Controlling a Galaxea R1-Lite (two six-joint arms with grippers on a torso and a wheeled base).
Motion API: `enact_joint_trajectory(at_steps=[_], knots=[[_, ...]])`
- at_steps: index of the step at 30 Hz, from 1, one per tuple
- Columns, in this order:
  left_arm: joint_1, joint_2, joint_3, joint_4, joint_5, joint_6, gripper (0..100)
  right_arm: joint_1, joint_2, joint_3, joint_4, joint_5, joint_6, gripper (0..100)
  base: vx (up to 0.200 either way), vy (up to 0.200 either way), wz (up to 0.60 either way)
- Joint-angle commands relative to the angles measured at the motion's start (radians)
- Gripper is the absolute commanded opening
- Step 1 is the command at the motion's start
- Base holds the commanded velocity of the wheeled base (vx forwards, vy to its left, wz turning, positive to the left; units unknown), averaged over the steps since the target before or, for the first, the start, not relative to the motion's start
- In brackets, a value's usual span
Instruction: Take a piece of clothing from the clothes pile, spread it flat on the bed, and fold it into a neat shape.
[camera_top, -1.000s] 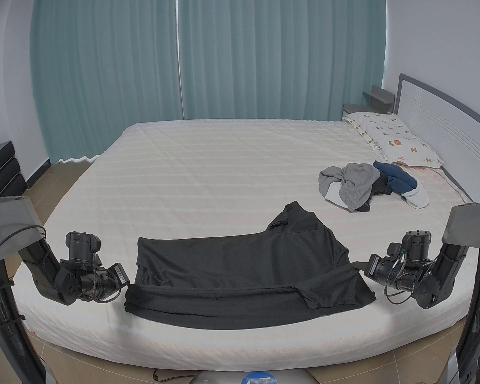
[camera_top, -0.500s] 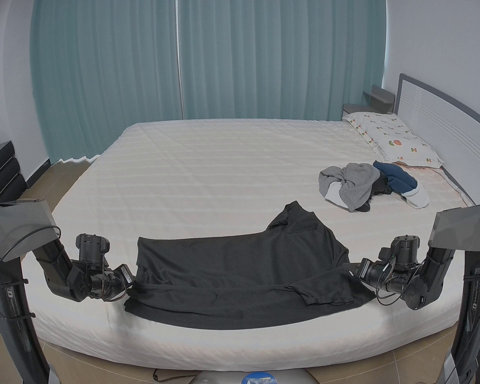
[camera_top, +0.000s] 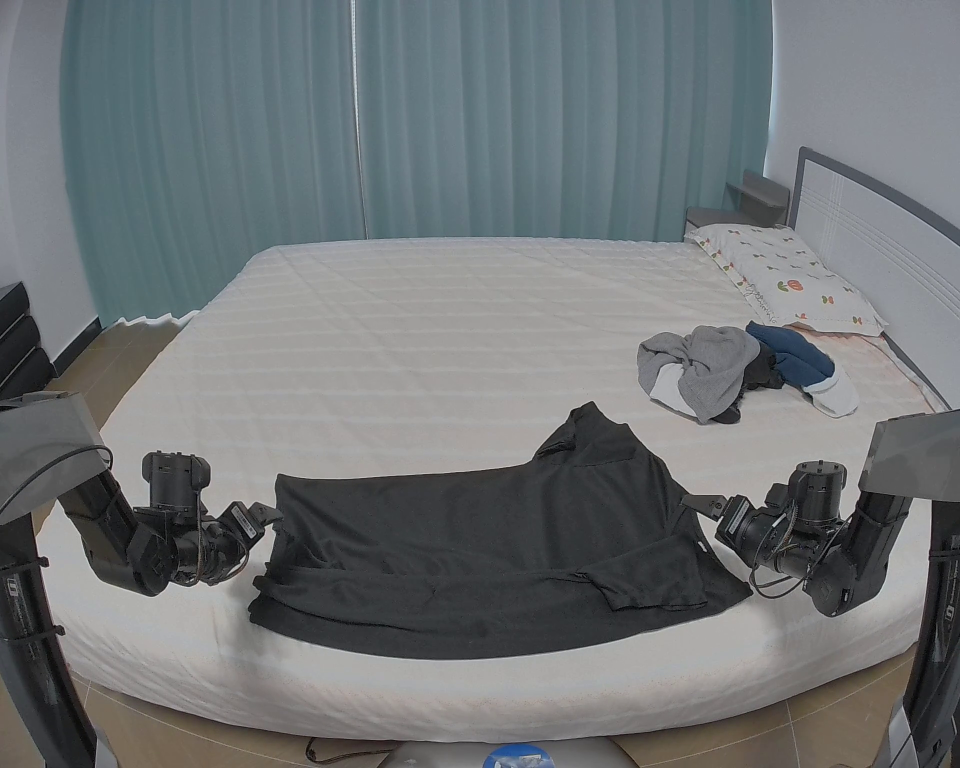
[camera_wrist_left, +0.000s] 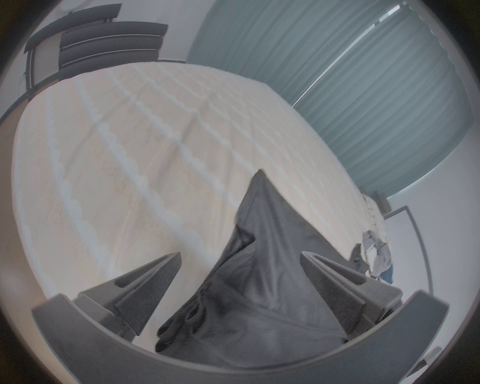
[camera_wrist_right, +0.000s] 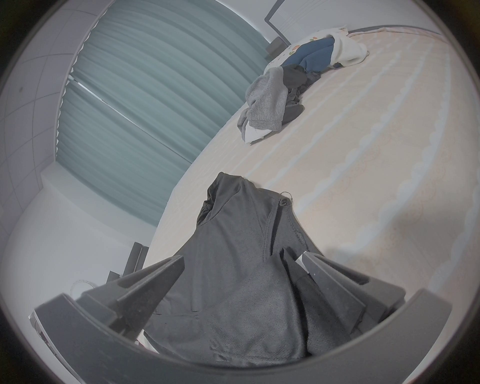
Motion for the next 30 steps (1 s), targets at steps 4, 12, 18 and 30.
enact_joint_trajectory(at_steps=[4, 12, 18, 30], knots=[[-0.002, -0.022, -0.012, -0.015, -0.006, -0.019, 100, -0.002, 0.017, -0.001, -0.009, 0.004, 0.009, 100, 0.0, 0.0, 0.0], [-0.002, -0.016, -0.033, -0.014, -0.015, -0.031, 100, 0.009, 0.018, 0.003, -0.011, 0.004, 0.009, 100, 0.15, 0.0, 0.0], [-0.007, 0.027, -0.087, -0.015, -0.015, -0.031, 100, 0.01, 0.021, 0.006, -0.011, 0.005, 0.007, 100, 0.0, 0.0, 0.0], [-0.005, 0.179, -0.337, 0.049, -0.012, -0.012, 100, 0.029, 0.024, 0.009, -0.011, 0.005, 0.009, 100, 0.0, 0.0, 0.0]])
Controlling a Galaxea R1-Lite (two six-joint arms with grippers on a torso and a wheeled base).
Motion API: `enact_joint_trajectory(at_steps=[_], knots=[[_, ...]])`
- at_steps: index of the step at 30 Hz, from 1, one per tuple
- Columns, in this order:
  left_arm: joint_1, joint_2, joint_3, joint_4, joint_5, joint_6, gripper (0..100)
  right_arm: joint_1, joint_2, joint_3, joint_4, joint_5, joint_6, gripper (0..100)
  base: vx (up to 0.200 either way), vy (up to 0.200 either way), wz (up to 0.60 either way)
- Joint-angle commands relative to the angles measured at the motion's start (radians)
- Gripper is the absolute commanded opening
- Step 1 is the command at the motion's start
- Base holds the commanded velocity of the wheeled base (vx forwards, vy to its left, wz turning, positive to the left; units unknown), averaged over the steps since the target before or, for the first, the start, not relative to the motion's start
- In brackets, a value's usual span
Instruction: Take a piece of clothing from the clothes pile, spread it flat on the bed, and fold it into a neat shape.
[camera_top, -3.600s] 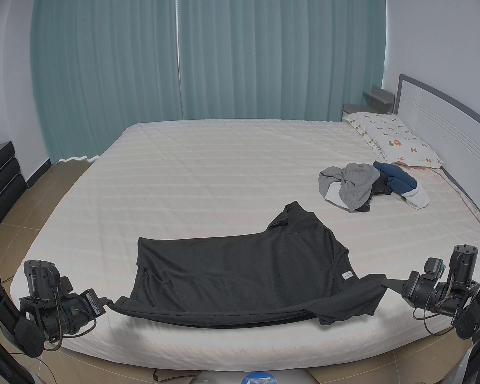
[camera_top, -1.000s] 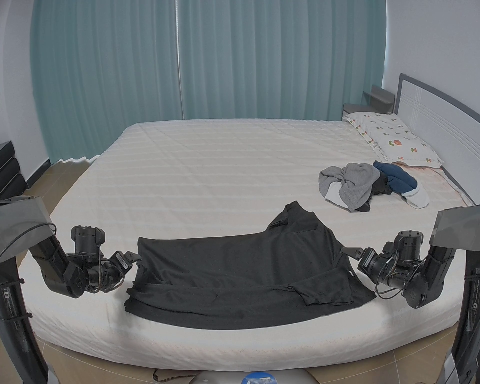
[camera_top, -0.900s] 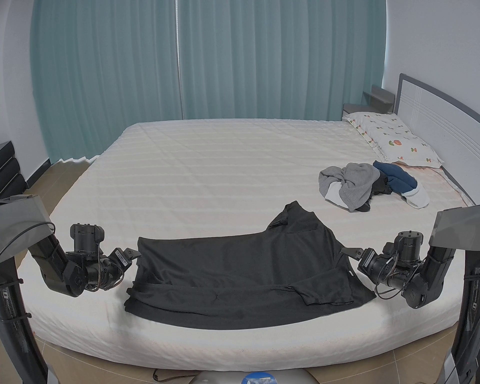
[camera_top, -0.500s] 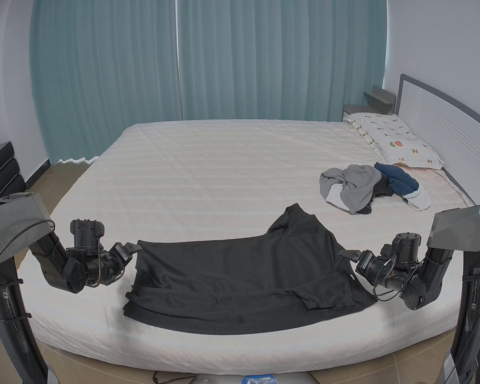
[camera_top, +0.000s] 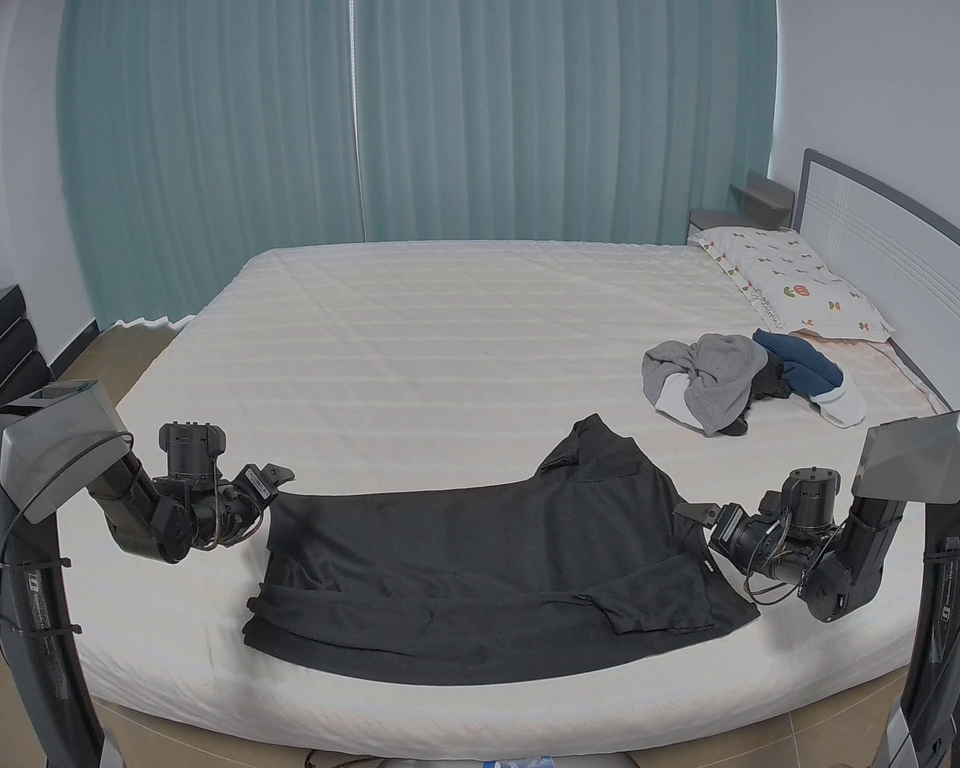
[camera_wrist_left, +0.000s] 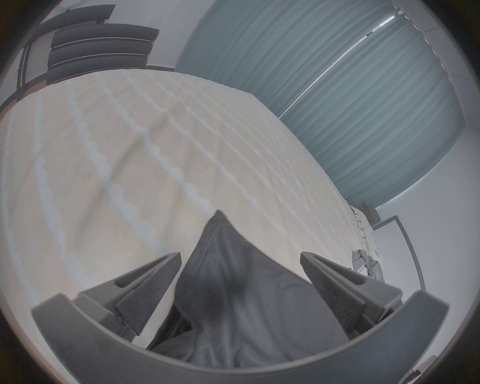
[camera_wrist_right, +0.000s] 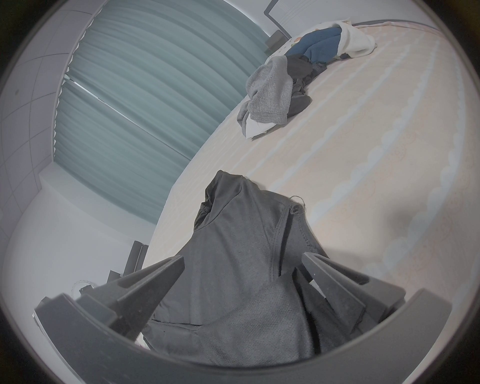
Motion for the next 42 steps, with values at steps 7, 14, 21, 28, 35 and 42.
enact_joint_trajectory(at_steps=[7, 14, 21, 28, 35, 42], knots=[[0.013, 0.186, -0.287, 0.094, -0.001, 0.048, 100, 0.016, 0.003, 0.002, 0.001, 0.002, 0.0, 100, 0.0, 0.0, 0.0], [0.018, 0.25, -0.357, 0.095, 0.002, 0.097, 100, 0.023, 0.018, 0.0, -0.002, 0.0, -0.001, 100, 0.0, 0.0, 0.0], [0.016, 0.274, -0.368, 0.089, 0.012, 0.097, 100, 0.025, 0.023, -0.003, -0.019, 0.0, -0.001, 100, 0.0, 0.0, 0.0], [0.009, 0.265, -0.357, 0.086, 0.013, 0.091, 0, 0.036, 0.023, -0.012, -0.02, -0.001, 0.0, 100, 0.0, 0.0, 0.0], [0.009, 0.238, -0.321, 0.003, 0.018, 0.025, 0, 0.074, 0.012, -0.119, 0.023, -0.04, -0.01, 100, 0.0, 0.0, 0.0], [0.004, 0.182, -0.216, -0.078, 0.025, -0.015, 0, 0.088, 0.041, -0.452, 0.325, -0.083, -0.138, 100, 0.0, 0.0, 0.0]])
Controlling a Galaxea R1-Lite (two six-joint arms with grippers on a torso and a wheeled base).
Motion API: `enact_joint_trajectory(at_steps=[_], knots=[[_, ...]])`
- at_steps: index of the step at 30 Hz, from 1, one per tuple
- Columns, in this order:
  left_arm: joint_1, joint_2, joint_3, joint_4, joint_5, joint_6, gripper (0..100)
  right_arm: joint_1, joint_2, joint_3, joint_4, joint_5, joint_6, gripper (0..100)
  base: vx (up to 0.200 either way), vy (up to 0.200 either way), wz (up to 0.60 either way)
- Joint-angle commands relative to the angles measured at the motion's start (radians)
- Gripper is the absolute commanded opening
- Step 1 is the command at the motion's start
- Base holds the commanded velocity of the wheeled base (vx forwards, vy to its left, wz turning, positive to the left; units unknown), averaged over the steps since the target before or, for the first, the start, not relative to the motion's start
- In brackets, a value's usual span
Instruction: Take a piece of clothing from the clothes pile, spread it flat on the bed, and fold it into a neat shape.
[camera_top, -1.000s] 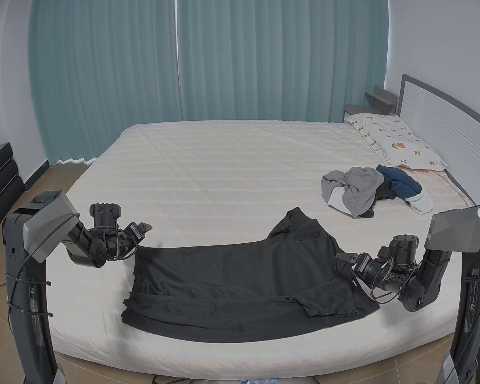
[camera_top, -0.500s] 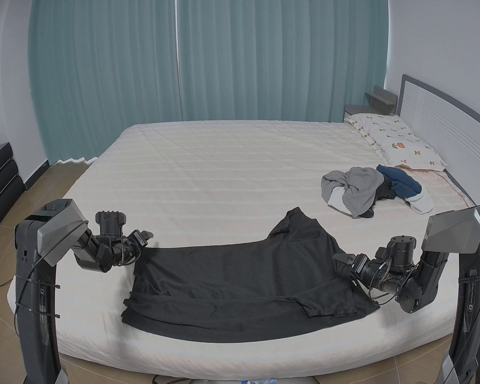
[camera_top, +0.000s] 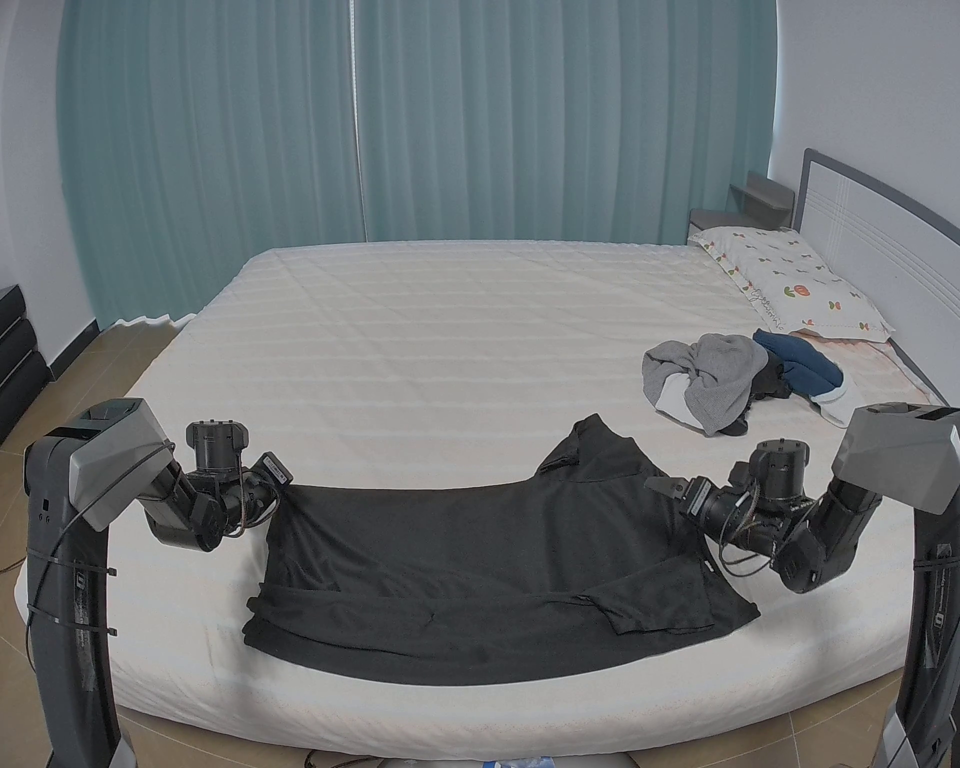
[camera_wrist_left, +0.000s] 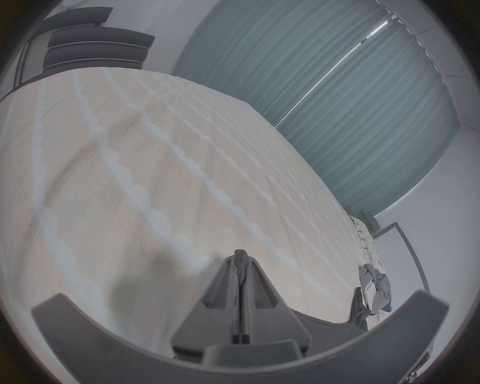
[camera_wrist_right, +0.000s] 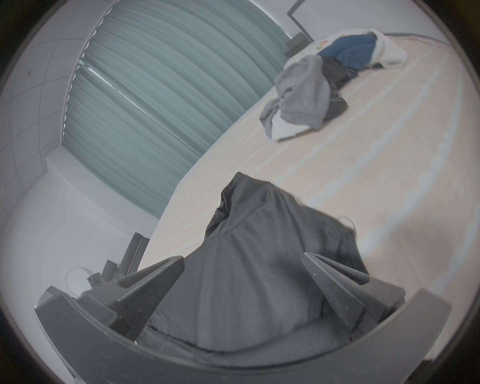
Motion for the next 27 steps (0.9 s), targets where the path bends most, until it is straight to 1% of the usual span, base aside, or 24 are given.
enact_joint_trajectory(at_steps=[1, 2, 3, 9, 11, 12, 13, 14, 17, 25, 27], knots=[[-0.004, -0.058, 0.084, -0.05, 0.004, -0.024, 0, 0.015, 0.025, -0.241, 0.174, -0.039, -0.084, 100, 0.0, 0.0, 0.0], [-0.006, -0.07, 0.121, -0.054, 0.011, -0.024, 0, 0.018, 0.075, -0.344, 0.237, -0.081, -0.103, 100, 0.0, 0.0, 0.0], [-0.006, -0.073, 0.132, -0.056, 0.012, -0.024, 0, 0.022, 0.1, -0.393, 0.269, -0.091, -0.109, 100, 0.0, 0.0, 0.0], [0.002, -0.064, 0.138, -0.062, 0.012, -0.043, 0, 0.022, 0.187, -0.585, 0.453, -0.094, -0.187, 100, 0.0, 0.0, 0.0], [0.002, -0.064, 0.138, -0.062, 0.012, -0.047, 0, 0.021, 0.199, -0.613, 0.475, -0.094, -0.201, 100, 0.0, 0.0, 0.0], [0.002, -0.064, 0.138, -0.062, 0.012, -0.049, 0, 0.016, 0.224, -0.676, 0.516, -0.092, -0.23, 100, 0.0, 0.0, 0.0], [0.002, -0.064, 0.138, -0.062, 0.012, -0.049, 0, 0.016, 0.226, -0.679, 0.518, -0.094, -0.231, 100, 0.0, 0.0, 0.0], [0.002, -0.064, 0.14, -0.062, 0.012, -0.049, 0, 0.015, 0.245, -0.719, 0.549, -0.094, -0.254, 100, 0.0, 0.0, 0.0], [0.002, -0.064, 0.14, -0.062, 0.012, -0.049, 0, 0.015, 0.276, -0.777, 0.572, -0.095, -0.278, 100, 0.0, 0.0, 0.0], [0.002, -0.061, 0.141, -0.062, 0.012, -0.049, 0, -0.001, 0.376, -0.932, 0.604, -0.104, -0.273, 100, 0.0, 0.0, 0.0], [0.002, -0.061, 0.144, -0.062, 0.012, -0.049, 0, -0.007, 0.396, -0.964, 0.595, -0.12, -0.27, 100, 0.0, 0.0, 0.0]])
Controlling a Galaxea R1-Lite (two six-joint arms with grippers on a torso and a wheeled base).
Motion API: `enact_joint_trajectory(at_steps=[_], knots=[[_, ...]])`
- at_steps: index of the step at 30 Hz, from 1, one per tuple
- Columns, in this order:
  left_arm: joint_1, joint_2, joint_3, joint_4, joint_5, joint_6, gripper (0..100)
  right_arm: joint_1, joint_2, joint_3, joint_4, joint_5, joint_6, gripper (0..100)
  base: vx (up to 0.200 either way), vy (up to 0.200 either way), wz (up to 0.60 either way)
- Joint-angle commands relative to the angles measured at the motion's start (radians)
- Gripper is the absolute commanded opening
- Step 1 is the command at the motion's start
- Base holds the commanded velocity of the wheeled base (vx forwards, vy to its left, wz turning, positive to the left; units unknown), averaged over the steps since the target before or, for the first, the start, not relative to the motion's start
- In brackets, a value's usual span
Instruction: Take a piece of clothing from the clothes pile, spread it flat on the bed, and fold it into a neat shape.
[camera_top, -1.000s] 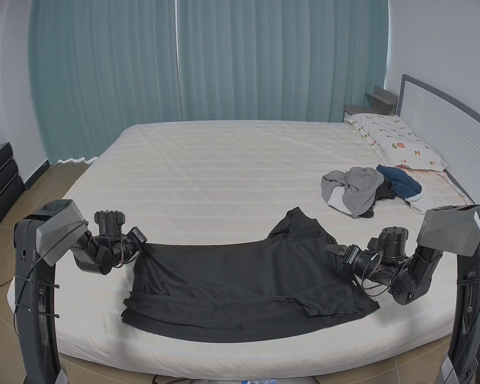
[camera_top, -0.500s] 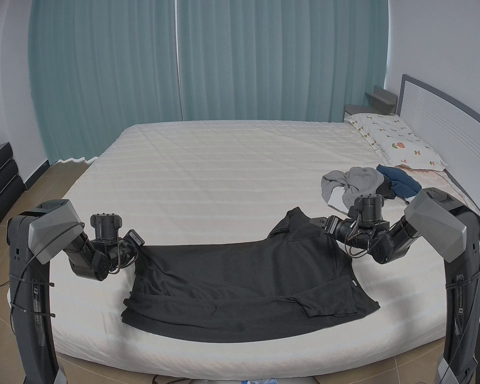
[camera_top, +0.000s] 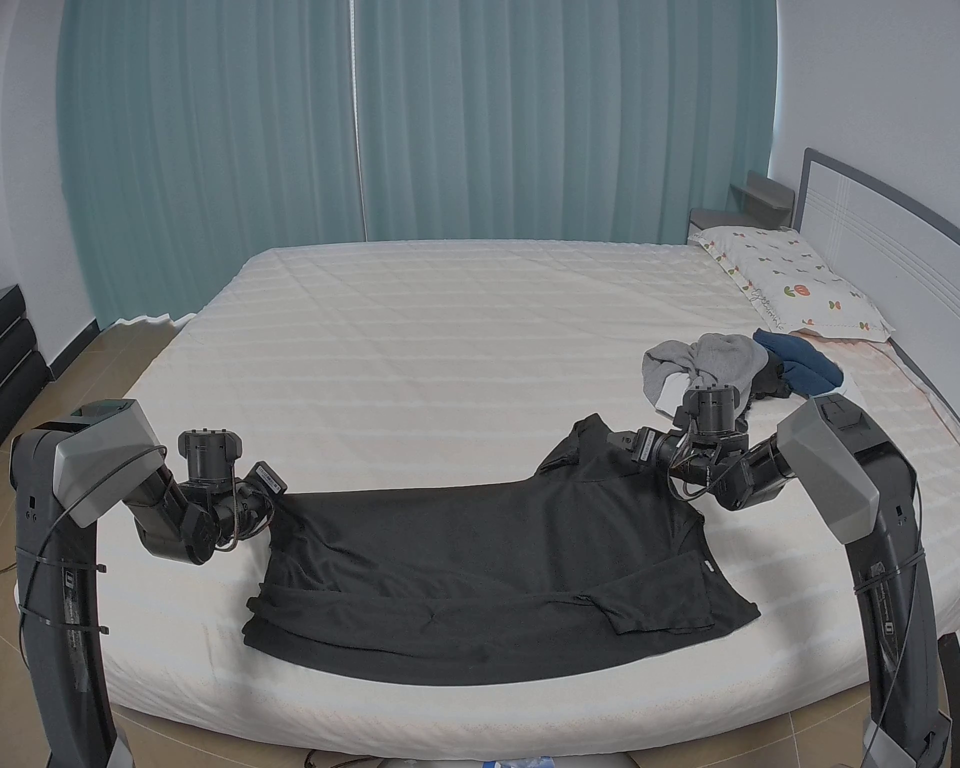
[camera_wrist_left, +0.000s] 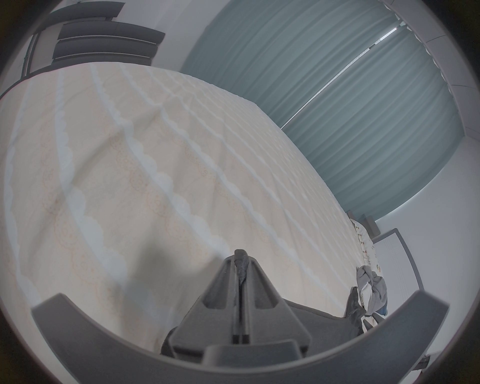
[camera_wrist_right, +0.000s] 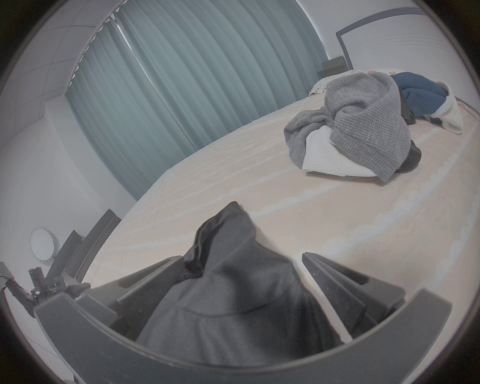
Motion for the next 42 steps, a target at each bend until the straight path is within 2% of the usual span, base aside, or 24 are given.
enact_joint_trajectory(at_steps=[1, 15, 16, 23, 32, 34, 37, 42], knots=[[0.0, -0.001, 0.005, 0.0, 0.0, -0.001, 0, -0.014, 0.088, -0.091, -0.001, -0.029, 0.008, 100, 0.0, 0.0, 0.0], [-0.001, 0.0, 0.005, 0.0, 0.0, -0.001, 0, -0.015, 0.094, -0.104, -0.002, -0.039, 0.027, 100, 0.0, 0.0, 0.0], [0.0, 0.0, 0.005, 0.0, 0.0, -0.001, 0, -0.015, 0.09, -0.102, -0.002, -0.039, 0.027, 0, 0.0, 0.0, 0.0], [-0.001, 0.0, 0.005, 0.0, 0.0, -0.001, 0, -0.015, 0.077, -0.084, -0.002, -0.039, 0.038, 0, 0.0, 0.0, 0.0], [0.0, -0.004, -0.002, 0.0, 0.002, 0.001, 0, -0.044, -0.009, 0.03, -0.028, -0.033, 0.046, 0, 0.0, 0.0, 0.0], [0.0, -0.007, -0.003, 0.0, 0.003, 0.001, 0, -0.044, -0.024, 0.051, -0.03, -0.025, 0.046, 0, 0.0, 0.0, 0.0], [0.0, -0.009, 0.002, 0.0, 0.003, 0.001, 0, -0.047, -0.062, 0.106, -0.03, 0.021, 0.057, 0, 0.0, 0.0, 0.0], [-0.001, -0.009, 0.003, 0.0, 0.003, 0.001, 0, -0.043, -0.039, 0.1, -0.06, 0.024, 0.058, 0, 0.0, 0.0, 0.0]])
